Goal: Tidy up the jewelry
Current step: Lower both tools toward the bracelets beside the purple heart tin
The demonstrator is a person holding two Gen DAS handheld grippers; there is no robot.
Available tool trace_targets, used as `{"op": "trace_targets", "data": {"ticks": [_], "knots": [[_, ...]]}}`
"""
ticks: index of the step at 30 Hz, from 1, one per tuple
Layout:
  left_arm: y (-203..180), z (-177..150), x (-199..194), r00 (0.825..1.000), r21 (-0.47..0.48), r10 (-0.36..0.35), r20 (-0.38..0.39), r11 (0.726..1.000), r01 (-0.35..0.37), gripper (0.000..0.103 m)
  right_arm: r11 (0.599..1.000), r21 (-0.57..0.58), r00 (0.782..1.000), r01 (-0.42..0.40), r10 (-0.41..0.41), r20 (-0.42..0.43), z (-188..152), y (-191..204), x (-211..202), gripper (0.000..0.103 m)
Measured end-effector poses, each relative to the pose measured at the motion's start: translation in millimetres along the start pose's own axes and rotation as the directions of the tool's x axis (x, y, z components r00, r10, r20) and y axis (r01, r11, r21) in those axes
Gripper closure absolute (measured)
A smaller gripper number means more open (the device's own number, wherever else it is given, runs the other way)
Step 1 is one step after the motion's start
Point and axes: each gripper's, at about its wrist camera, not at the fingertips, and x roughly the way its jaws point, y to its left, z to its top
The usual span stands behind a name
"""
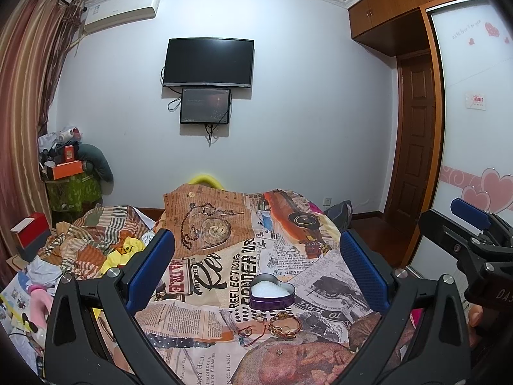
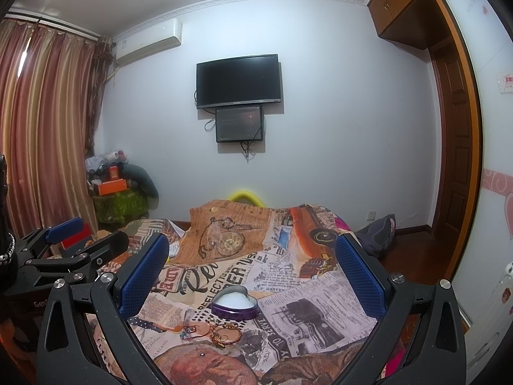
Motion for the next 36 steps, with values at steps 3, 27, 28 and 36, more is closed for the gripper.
{"op": "trace_targets", "data": {"ticks": [3,27,28,36], "knots": [[0.4,0.0,1.8,1.000,-0.002,0.000,-0.003,1.000,0.000,0.000,1.000,0.001,1.000,-0.001,0.001,-0.004,-0.7,0.6,0.9,0.000],[39.6,-26.9,78.4,0.980,-0.013,0.102,-0.173,0.994,-0.106,0.000,0.999,0.016,0.975,0.038,-0.034,-0.219,-37.1,-16.1,74.4,0.000],[43.4,-31.3,86.2,0.974,-0.007,0.112,-0.195,0.993,-0.115,0.000,0.999,0.017,0.971,0.041,-0.035,-0.236,-40.3,-17.3,78.9,0.000],[66.2,-75.9,140.7,0.917,-0.007,0.065,-0.395,0.997,-0.074,0.015,0.999,0.014,0.922,0.034,-0.026,-0.387,-68.2,-23.4,116.8,0.000]]}}
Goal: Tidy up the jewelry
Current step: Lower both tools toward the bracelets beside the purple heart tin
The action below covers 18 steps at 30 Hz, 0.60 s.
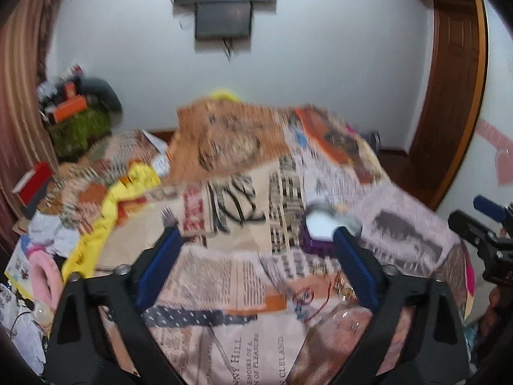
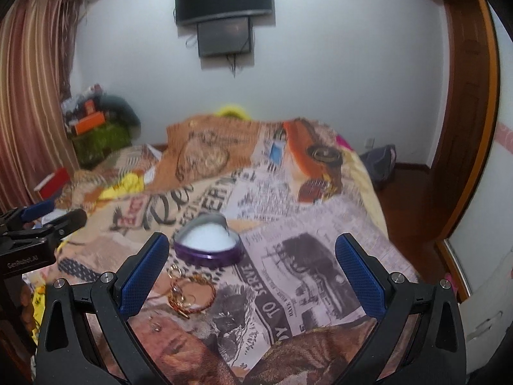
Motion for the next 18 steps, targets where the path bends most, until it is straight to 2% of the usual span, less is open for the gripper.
{"op": "trace_targets", "data": {"ticks": [5,8,10,11,16,18], "knots": [[-3.3,-18.2,35.7,0.993,0.038,-0.019,-0.114,0.999,0.023,0.021,1.000,-0.009,0.995,-0.023,0.022,-0.096,-10.0,1.1,26.8,0.000],[-6.3,-28.9,48.5,0.985,0.042,-0.039,-0.169,0.998,0.047,0.033,0.998,-0.034,0.987,-0.055,0.049,-0.155,-18.5,5.2,40.9,0.000],[-7.7,-33.9,55.1,0.977,0.042,-0.059,-0.203,0.997,0.068,0.046,0.995,-0.047,0.977,-0.083,0.072,-0.199,-25.6,8.3,48.4,0.000],[-8.6,-36.8,58.3,0.973,0.040,-0.070,-0.220,0.996,0.080,0.048,0.994,-0.049,0.973,-0.094,0.081,-0.216,-28.3,9.8,52.1,0.001],[-13.1,-45.7,69.2,0.949,0.009,-0.136,-0.283,0.989,0.145,0.057,0.990,-0.040,0.949,-0.133,0.116,-0.295,-35.1,11.2,74.5,0.017],[-14.6,-46.7,70.7,0.945,0.002,-0.153,-0.289,0.987,0.160,0.060,0.989,-0.030,0.939,-0.148,0.130,-0.318,-34.7,9.2,83.2,0.028]]}}
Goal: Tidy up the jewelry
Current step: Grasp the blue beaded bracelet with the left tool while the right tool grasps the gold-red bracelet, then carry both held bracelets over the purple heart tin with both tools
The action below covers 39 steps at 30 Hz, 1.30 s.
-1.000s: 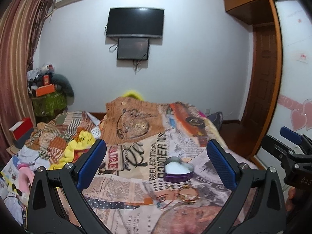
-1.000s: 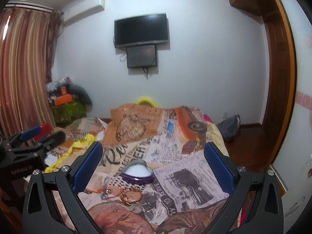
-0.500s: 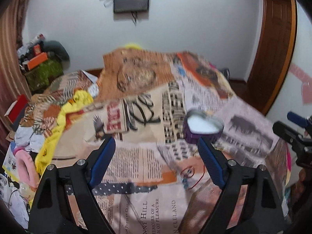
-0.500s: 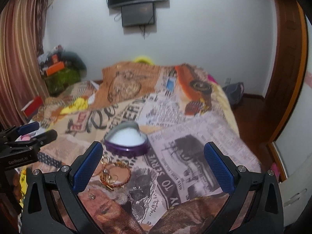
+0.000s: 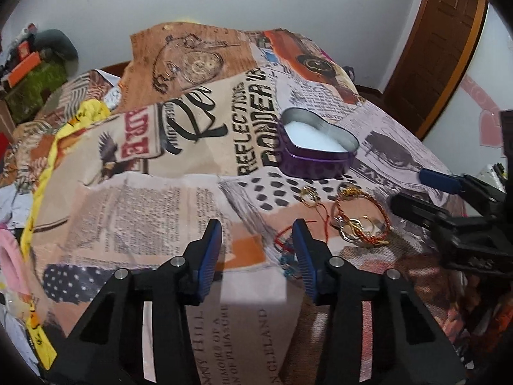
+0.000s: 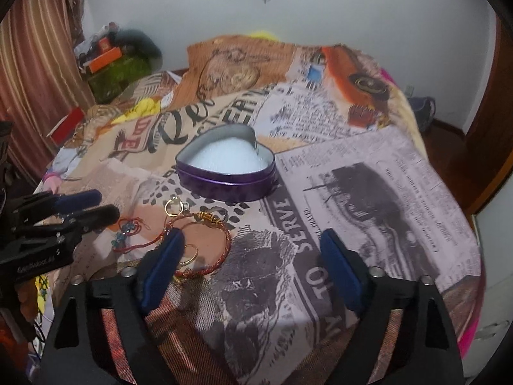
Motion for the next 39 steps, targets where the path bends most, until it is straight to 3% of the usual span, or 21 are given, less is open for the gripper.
{"op": "trace_targets", "data": {"ticks": [9,15,18,19,21,24,33,39], "knots": [[-4.8,-6.0,16.4,0.995,-0.012,-0.082,-0.058,0.997,0.082,0.071,0.995,-0.077,0.992,-0.069,0.061,-0.107,7.4,3.9,29.2,0.058],[-4.4,-10.4,23.8,0.995,-0.051,-0.088,-0.056,0.995,0.086,0.074,0.988,-0.087,0.982,-0.127,0.113,-0.152,6.3,4.5,40.8,0.058],[-2.7,-10.6,23.6,0.995,-0.062,-0.089,-0.050,0.994,0.086,0.081,0.987,-0.101,0.982,-0.127,0.110,-0.155,7.2,6.3,42.8,0.060],[-2.2,-10.2,23.7,0.995,-0.064,-0.088,-0.049,0.994,0.085,0.083,0.986,-0.111,0.982,-0.126,0.109,-0.152,7.0,7.9,42.5,0.064],[-1.2,-9.7,22.4,0.995,-0.068,-0.088,-0.045,0.994,0.085,0.090,0.981,-0.134,0.983,-0.139,0.121,-0.135,6.6,10.7,41.3,0.086],[1.0,-9.4,20.7,0.994,-0.092,-0.101,-0.038,0.991,0.097,0.097,0.980,-0.136,0.983,-0.144,0.126,-0.134,6.7,9.9,42.4,0.094],[-8.8,-5.2,3.6,0.996,-0.067,-0.094,0.012,0.993,0.094,0.097,0.980,-0.127,0.986,-0.151,0.139,-0.093,8.9,9.9,29.9,0.100],[-16.6,7.4,-21.0,0.993,-0.041,-0.091,0.080,0.995,0.094,0.097,0.982,-0.129,0.990,-0.139,0.138,-0.020,13.5,13.6,5.8,0.100]]}}
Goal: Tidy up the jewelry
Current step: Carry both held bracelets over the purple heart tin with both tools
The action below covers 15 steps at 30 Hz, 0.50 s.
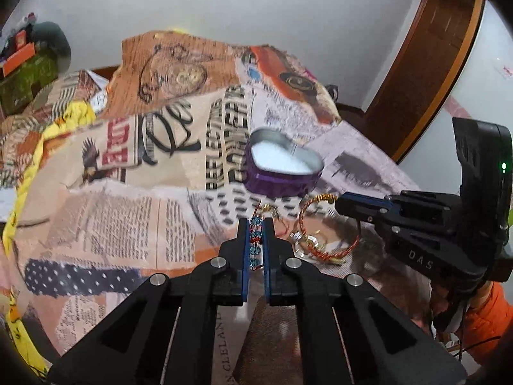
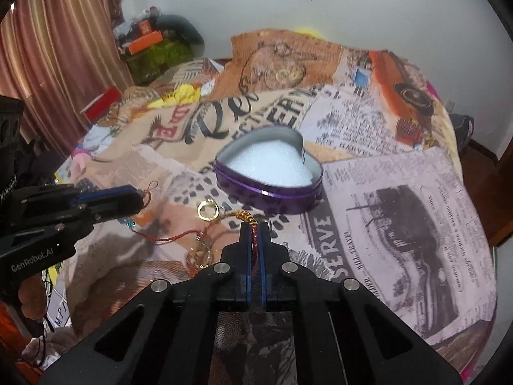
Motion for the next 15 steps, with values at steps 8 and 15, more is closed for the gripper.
{"op": "trace_targets", "data": {"ticks": [8,15], "knots": [[-11.7,18.9,-25.4,0.996,0.038,0.002,0.087,0.999,-0.006,0.097,1.000,0.016,0.996,0.023,-0.024,0.087,8.6,-0.6,-27.5,0.100],[-18.4,35.0,-39.0,0.989,0.066,0.001,0.146,0.998,-0.011,0.097,0.999,0.028,0.989,0.044,-0.048,0.141,14.0,-4.7,-43.2,0.100]]}}
